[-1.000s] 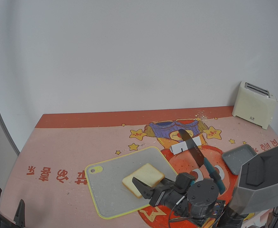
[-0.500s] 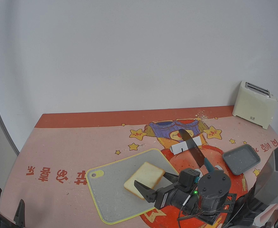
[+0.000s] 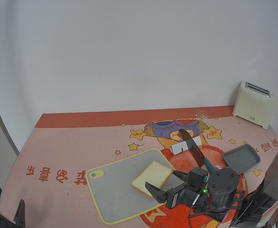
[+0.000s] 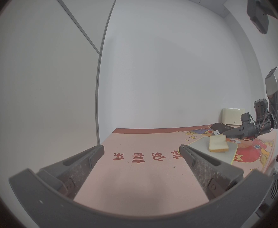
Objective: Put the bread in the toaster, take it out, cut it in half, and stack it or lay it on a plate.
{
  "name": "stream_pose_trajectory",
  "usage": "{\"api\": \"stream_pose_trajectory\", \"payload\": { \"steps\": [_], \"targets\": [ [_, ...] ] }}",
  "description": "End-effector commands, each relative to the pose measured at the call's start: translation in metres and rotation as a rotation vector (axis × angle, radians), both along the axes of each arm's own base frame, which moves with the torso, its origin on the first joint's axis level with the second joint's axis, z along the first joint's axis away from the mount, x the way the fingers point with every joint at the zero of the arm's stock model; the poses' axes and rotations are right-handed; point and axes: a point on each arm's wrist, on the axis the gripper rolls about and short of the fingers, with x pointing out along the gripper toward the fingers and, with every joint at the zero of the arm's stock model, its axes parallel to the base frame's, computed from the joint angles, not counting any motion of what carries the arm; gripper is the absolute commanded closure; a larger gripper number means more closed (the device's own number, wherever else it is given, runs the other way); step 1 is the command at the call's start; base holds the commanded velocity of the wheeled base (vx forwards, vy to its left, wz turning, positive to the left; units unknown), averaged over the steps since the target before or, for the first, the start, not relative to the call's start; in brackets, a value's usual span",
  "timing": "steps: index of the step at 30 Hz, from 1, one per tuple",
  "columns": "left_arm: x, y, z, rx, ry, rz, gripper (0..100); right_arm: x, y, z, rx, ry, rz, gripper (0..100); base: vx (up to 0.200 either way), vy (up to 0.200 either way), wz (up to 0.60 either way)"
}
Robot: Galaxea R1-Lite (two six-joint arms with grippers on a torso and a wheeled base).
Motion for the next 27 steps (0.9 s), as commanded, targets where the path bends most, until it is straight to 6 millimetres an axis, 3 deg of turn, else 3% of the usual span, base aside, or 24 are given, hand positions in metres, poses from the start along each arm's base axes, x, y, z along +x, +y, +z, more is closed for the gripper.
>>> {"api": "stream_pose_trajectory", "payload": {
  "steps": [1, 10, 18, 21, 27],
  "targets": [
    [0.001, 0.0, -0.005, 0.0, 0.007, 0.0, 0, -0.011, -0.006, 0.005, -0.002, 0.001, 0.025, 0, 0.0, 0.0, 0.0],
    [0.001, 0.0, -0.005, -0.002, 0.007, 0.001, 0, -0.009, -0.01, 0.012, 0.047, 0.005, -0.001, 0, 0.0, 0.0, 0.0],
    [0.001, 0.0, -0.005, 0.001, 0.006, 0.0, 0, -0.015, -0.018, 0.04, 0.223, 0.016, -0.01, 0, 0.0, 0.0, 0.0],
    [0.001, 0.0, -0.005, 0.003, 0.007, -0.002, 0, -0.016, -0.018, 0.037, 0.267, 0.096, -0.006, 0, 0.0, 0.0, 0.0],
    [0.001, 0.0, -0.005, 0.004, 0.006, -0.002, 0, -0.014, -0.013, 0.009, 0.264, 0.289, -0.047, 0, 0.0, 0.0, 0.0]
  ]
}}
